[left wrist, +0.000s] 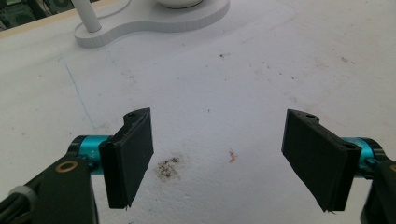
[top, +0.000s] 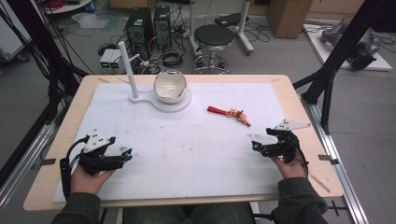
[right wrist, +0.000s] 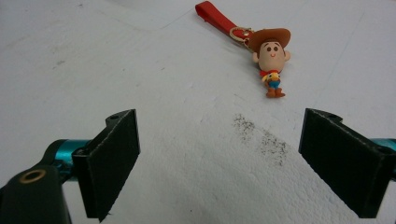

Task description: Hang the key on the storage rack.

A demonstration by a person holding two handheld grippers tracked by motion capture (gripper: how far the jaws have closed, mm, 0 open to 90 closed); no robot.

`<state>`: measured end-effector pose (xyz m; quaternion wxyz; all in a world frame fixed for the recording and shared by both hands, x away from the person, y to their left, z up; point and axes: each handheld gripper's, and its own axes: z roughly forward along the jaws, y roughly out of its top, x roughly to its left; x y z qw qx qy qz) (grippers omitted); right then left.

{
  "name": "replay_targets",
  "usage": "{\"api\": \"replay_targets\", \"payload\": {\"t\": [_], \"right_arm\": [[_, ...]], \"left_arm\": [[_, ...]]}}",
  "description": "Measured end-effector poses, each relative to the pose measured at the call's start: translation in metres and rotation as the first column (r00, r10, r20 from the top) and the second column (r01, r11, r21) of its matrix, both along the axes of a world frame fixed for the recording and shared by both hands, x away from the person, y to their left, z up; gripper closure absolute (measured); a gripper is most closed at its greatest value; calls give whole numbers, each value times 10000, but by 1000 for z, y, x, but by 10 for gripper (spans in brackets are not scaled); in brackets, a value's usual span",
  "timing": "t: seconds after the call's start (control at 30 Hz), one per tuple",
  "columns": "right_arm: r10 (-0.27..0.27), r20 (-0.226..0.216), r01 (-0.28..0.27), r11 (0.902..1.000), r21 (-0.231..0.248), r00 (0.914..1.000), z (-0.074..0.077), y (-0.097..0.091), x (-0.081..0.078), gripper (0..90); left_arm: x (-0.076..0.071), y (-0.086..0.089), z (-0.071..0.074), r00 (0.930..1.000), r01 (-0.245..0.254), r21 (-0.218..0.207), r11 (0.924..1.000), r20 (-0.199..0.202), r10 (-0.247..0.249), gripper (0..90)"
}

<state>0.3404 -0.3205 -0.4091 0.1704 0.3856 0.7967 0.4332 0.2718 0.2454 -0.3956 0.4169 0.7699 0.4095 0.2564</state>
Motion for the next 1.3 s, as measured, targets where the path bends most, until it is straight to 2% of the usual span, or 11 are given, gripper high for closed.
{"api": "replay_targets", "payload": {"t": [0.47,0.57,0.63,0.77,0.93,1.07,1.2,1.23,1.27,1.3], "right_arm": [[91,-173,-91,10000,9,9998,5,1,5,118],[258,-314,-262,9996,-129,9992,7,5,6,118],[349,-208,-354,9992,-205,9992,9,6,7,118],[393,-291,-400,9989,-224,9988,14,8,10,118],[558,-301,-572,9972,-474,9980,24,13,24,118],[718,-322,-729,9966,-370,9969,31,17,32,118],[838,-514,-870,9941,-646,9952,43,26,55,118],[838,-514,-870,9941,-646,9952,43,26,55,118],[922,-661,-968,9928,-701,9935,48,31,66,118],[922,-661,-968,9928,-701,9935,48,31,66,118]], "left_arm": [[1,-1,0,10000,8,-83,10000,-37,-8,251],[0,0,0,10000,-43,-97,9999,-31,43,251],[0,0,0,10000,-100,-111,9999,-10,100,251],[0,-1,0,10000,-91,-76,9999,6,91,251],[1,-1,0,9999,-126,-116,9999,-6,126,251],[1,-2,0,9999,-114,-119,9999,-23,114,251],[1,-3,0,10000,-79,-136,9999,-31,78,251],[1,-3,0,10000,-79,-136,9999,-31,78,251],[1,-2,0,10000,-51,-147,9999,-29,51,251],[1,-2,0,10000,-51,-147,9999,-29,51,251]]}}
